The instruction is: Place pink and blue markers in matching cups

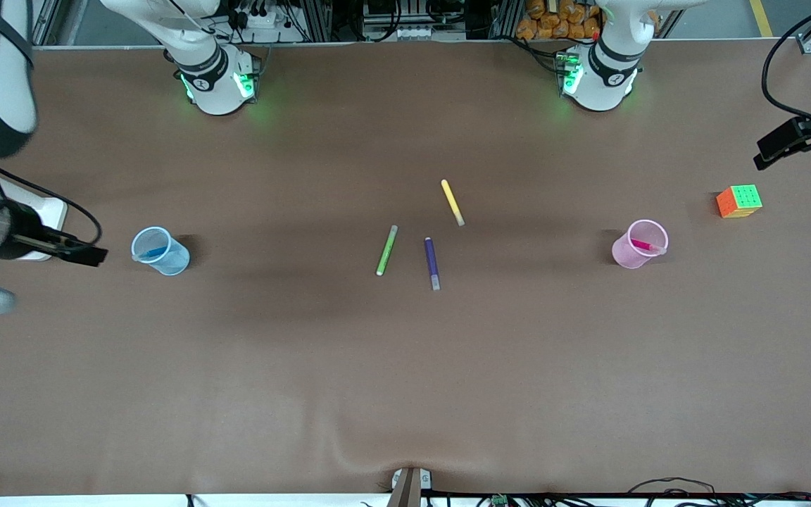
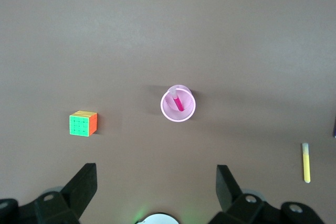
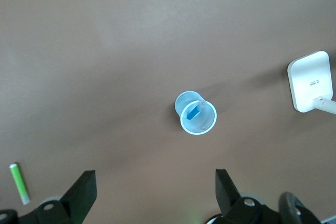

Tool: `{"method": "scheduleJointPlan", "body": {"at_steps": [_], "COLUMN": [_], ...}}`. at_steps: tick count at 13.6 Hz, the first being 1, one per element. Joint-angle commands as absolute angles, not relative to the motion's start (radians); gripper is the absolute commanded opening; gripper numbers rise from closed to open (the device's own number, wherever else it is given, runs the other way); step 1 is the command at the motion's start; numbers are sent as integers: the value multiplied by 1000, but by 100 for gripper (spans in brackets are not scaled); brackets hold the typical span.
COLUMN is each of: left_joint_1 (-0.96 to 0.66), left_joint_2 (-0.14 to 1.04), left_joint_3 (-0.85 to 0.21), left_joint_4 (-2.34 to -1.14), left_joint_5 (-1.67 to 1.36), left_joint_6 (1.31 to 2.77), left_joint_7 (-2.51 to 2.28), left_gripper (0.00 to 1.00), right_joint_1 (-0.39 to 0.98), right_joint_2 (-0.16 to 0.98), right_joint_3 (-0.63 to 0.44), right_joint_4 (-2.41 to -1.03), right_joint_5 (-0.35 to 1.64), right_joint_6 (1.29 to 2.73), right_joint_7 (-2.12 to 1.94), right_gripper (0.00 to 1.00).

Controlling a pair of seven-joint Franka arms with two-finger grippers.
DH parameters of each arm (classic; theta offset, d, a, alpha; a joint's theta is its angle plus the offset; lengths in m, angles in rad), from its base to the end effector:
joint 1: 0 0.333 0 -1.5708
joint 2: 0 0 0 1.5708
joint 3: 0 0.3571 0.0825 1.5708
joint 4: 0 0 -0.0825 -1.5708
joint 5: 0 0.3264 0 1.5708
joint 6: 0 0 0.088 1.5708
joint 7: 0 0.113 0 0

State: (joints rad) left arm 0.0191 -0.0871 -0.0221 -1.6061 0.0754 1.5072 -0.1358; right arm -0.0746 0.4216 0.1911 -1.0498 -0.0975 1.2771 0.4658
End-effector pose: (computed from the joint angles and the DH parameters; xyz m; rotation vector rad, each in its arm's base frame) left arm 0.4595 0.0069 0.6815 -3.0565 -0.2101 0.0099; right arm 0.6010 0.0252 0.6146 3.0056 -0.5746 -0.2691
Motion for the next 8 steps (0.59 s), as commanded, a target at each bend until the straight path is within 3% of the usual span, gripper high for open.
{"method": "scheduleJointPlan", "body": {"at_steps": [1, 3, 6, 8], "left_joint_1": [9, 8, 3, 0], "left_joint_2": [-112, -109, -107, -110], "left_joint_3": [-9, -11, -14, -32], "left_joint_4": [-1631, -1629, -1634, -1634], "left_joint_5": [60, 60, 58, 58], "left_joint_6": [1505, 1491, 1459, 1439], "left_joint_7": [-84, -84, -83, -83], "left_gripper": [100, 100, 100, 100], "right_joint_1": [-100, -123, -109, -103], "right_joint_2": [339, 327, 263, 185], "right_joint_3": [212, 180, 19, 0], "right_joint_4": [-1058, -1060, -1071, -1162], "right_joint_5": [-22, -22, 46, 55], "right_joint_6": [1270, 1258, 1218, 1239], "right_joint_7": [462, 328, 95, 95], "right_gripper": [100, 100, 100, 100]}}
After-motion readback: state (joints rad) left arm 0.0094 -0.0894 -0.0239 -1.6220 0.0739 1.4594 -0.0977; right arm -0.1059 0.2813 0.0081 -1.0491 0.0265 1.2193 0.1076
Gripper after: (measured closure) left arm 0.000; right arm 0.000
